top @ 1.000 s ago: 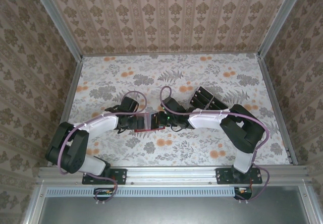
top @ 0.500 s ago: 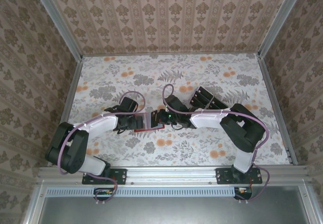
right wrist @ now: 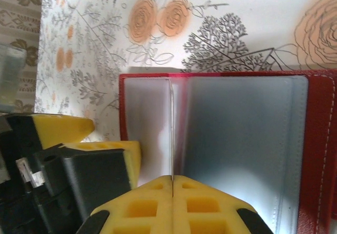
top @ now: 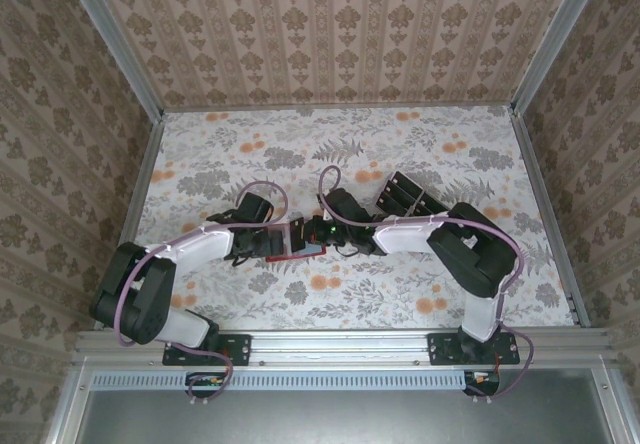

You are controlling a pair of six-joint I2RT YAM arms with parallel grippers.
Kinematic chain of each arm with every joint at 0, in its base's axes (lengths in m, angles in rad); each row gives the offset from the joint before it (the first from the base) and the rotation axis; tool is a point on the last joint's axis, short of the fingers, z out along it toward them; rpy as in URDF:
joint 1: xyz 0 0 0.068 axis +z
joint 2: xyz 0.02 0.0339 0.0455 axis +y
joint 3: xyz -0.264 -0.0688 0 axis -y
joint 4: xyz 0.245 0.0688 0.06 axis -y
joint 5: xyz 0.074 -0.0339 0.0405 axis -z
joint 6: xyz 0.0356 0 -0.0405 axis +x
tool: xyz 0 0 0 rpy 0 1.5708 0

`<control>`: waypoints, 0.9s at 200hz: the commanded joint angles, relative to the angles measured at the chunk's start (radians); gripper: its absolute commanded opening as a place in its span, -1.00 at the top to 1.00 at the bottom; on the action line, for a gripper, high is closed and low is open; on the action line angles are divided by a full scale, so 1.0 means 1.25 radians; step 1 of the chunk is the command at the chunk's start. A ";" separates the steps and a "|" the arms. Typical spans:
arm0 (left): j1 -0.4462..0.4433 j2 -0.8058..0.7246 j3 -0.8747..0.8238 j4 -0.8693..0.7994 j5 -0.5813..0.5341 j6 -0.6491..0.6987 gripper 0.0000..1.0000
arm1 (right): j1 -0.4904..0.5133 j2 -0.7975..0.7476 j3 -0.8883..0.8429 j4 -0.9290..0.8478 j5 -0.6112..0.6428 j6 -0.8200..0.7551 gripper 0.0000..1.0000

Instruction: Put the credit cards into the card holder

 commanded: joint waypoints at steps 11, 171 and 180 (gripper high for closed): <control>0.005 -0.008 -0.020 -0.022 -0.016 -0.005 -0.99 | -0.006 0.029 0.002 0.039 -0.023 -0.002 1.00; 0.005 -0.009 -0.018 -0.023 -0.020 0.000 -1.00 | -0.034 0.012 -0.071 0.084 -0.025 0.000 1.00; 0.005 -0.009 -0.018 -0.022 -0.019 0.000 -1.00 | -0.035 0.009 -0.074 0.087 -0.027 0.001 1.00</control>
